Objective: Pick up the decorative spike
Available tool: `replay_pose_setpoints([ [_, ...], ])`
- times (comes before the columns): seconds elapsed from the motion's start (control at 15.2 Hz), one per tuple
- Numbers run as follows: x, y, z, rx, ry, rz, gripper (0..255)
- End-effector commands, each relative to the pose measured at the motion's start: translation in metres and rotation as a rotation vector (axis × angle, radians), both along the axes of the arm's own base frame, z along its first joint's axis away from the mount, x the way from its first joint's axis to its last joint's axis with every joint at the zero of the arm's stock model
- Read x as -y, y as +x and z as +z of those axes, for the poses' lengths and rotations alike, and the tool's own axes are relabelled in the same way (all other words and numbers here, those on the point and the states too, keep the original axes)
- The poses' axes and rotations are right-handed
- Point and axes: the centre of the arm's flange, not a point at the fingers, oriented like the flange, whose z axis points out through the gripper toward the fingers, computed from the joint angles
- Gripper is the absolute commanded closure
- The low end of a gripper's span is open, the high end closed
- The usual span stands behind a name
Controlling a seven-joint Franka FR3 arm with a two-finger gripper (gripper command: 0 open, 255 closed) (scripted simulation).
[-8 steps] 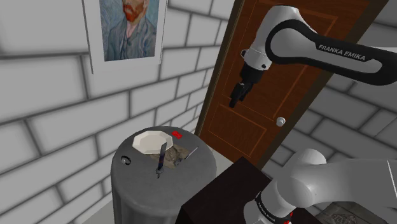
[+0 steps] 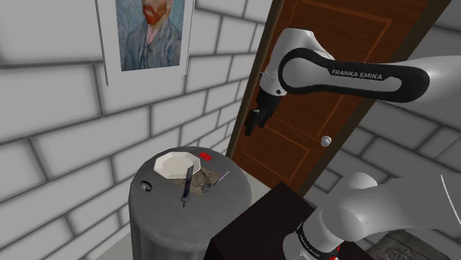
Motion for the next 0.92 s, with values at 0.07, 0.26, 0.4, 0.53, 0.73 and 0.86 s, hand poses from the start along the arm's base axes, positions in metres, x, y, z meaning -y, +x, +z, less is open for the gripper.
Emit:
replay_pose_setpoints([
  [0.07,-0.017,0.017,-0.03,-0.004,0.0,-0.024,0],
  [0.26,-0.035,0.036,-0.06,-0.009,-0.001,-0.046,0],
  [0.4,-0.047,0.049,-0.08,-0.013,-0.001,-0.061,0],
  [0.53,-0.059,0.061,-0.101,-0.017,-0.002,-0.076,0],
  [0.73,-0.076,0.081,-0.131,-0.022,-0.002,-0.099,0],
  [0.86,-0.087,0.094,-0.152,-0.026,-0.003,-0.114,0],
])
